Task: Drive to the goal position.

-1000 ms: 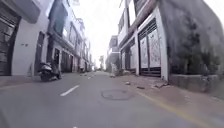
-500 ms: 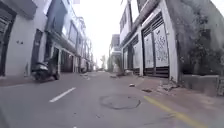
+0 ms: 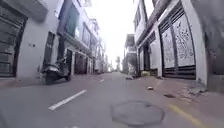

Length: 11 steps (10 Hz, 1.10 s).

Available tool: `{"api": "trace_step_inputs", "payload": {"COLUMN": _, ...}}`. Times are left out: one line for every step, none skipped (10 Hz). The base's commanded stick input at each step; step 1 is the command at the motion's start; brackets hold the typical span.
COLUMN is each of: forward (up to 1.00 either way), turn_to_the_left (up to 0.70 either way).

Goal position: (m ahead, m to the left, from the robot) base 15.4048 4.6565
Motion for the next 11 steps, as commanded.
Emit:
{"api": "trace_step_inputs", "payload": {"forward": 1.0, "turn_to_the_left": 0.0}}
{"api": "trace_step_inputs", "payload": {"forward": 1.0, "turn_to_the_left": 0.0}}
{"api": "trace_step_inputs", "payload": {"forward": 1.0, "turn_to_the_left": -0.4}}
{"api": "trace_step_inputs", "payload": {"forward": 1.0, "turn_to_the_left": -0.4}}
{"api": "trace_step_inputs", "payload": {"forward": 1.0, "turn_to_the_left": -0.4}}
{"api": "trace_step_inputs", "payload": {"forward": 1.0, "turn_to_the_left": -0.4}}
{"api": "trace_step_inputs", "payload": {"forward": 1.0, "turn_to_the_left": -0.4}}
{"api": "trace_step_inputs", "payload": {"forward": 1.0, "turn_to_the_left": -0.18}}
{"api": "trace_step_inputs", "payload": {"forward": 1.0, "turn_to_the_left": 0.0}}
{"api": "trace_step_inputs", "payload": {"forward": 1.0, "turn_to_the_left": 0.0}}
{"api": "trace_step_inputs", "payload": {"forward": 1.0, "turn_to_the_left": 0.0}}
